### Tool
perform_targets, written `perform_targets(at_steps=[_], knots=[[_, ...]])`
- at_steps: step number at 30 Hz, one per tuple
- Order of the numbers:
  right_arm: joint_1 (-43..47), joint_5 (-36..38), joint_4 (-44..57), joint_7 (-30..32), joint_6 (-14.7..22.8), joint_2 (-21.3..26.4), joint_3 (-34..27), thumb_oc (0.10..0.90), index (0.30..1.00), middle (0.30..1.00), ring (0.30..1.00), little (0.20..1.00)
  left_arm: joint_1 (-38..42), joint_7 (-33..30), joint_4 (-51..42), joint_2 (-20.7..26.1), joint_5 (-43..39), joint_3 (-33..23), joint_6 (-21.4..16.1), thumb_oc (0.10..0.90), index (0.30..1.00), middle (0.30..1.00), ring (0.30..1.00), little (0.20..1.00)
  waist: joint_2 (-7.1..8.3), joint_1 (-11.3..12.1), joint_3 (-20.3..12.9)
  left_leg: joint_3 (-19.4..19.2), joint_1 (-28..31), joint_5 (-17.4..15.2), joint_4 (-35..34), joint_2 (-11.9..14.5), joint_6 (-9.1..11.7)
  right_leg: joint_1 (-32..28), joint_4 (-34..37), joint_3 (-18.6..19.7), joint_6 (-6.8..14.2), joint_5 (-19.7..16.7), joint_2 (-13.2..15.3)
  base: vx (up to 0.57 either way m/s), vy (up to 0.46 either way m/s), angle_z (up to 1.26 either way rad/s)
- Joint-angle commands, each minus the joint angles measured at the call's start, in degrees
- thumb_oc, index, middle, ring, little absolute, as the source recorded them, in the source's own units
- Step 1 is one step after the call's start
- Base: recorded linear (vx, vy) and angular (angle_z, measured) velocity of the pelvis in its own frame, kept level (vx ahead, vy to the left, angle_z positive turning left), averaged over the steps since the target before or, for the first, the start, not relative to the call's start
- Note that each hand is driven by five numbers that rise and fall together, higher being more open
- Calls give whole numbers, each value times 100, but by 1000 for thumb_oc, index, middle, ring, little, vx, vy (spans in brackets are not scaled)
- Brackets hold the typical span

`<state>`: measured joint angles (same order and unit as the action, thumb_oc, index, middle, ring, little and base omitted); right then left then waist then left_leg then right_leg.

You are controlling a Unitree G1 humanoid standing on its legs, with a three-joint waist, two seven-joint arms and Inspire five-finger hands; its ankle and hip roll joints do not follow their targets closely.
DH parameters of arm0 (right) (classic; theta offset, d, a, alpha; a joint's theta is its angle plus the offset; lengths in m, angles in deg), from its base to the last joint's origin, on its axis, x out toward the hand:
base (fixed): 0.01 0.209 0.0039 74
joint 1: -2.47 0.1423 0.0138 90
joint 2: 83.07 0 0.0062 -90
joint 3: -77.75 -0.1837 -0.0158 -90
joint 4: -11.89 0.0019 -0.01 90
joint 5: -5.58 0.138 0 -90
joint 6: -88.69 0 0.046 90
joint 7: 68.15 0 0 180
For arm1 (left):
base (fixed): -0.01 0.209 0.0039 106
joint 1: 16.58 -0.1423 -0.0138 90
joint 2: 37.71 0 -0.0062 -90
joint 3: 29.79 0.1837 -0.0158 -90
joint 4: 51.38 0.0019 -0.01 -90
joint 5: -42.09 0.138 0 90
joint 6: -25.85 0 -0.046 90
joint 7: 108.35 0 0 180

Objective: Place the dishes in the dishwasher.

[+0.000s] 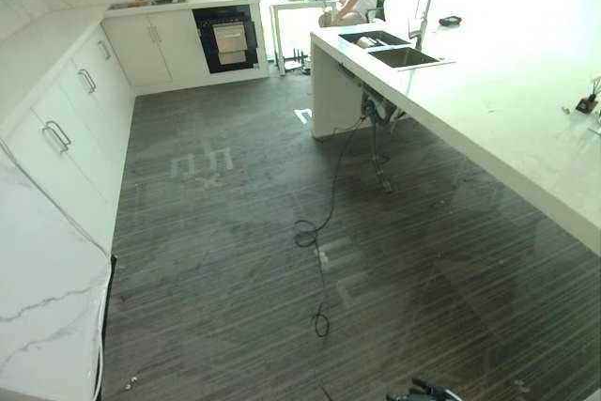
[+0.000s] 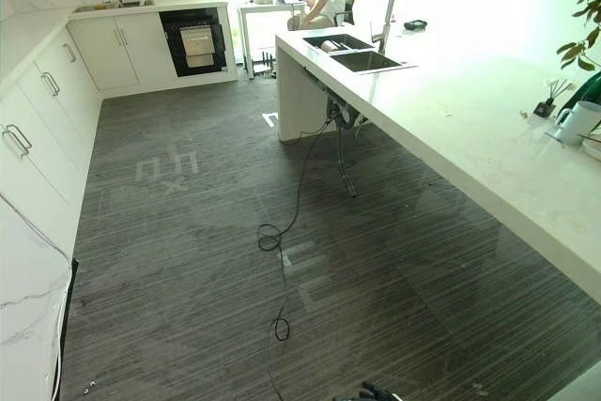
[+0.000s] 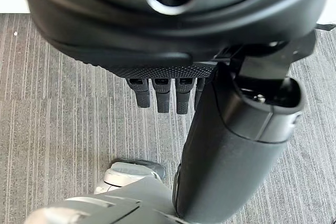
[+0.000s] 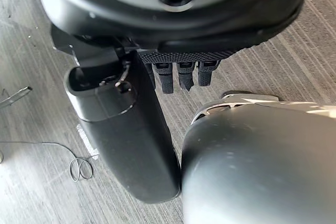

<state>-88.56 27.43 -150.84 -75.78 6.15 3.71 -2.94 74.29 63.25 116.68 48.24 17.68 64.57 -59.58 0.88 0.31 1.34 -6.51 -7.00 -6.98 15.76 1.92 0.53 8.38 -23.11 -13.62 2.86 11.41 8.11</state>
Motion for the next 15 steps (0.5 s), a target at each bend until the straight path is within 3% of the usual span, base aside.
perform_targets(at_steps=[1,15], knots=[[176,114,88,-80,416,142,14,800,900,900,900,900,76,133,-21,50,-114,-52,-177,800,900,900,900,900,-42,-31,-90,-490,-21,-507,143,-211,32,-364,592,-204,207,-132,-318,0,0,0],[154,71,68,11,409,135,-17,800,900,900,900,900,21,225,-89,15,-510,-149,-336,800,900,900,900,900,-52,-18,-39,-453,-24,-495,143,-222,36,-375,592,-225,187,-114,-329,0,-1,0]])
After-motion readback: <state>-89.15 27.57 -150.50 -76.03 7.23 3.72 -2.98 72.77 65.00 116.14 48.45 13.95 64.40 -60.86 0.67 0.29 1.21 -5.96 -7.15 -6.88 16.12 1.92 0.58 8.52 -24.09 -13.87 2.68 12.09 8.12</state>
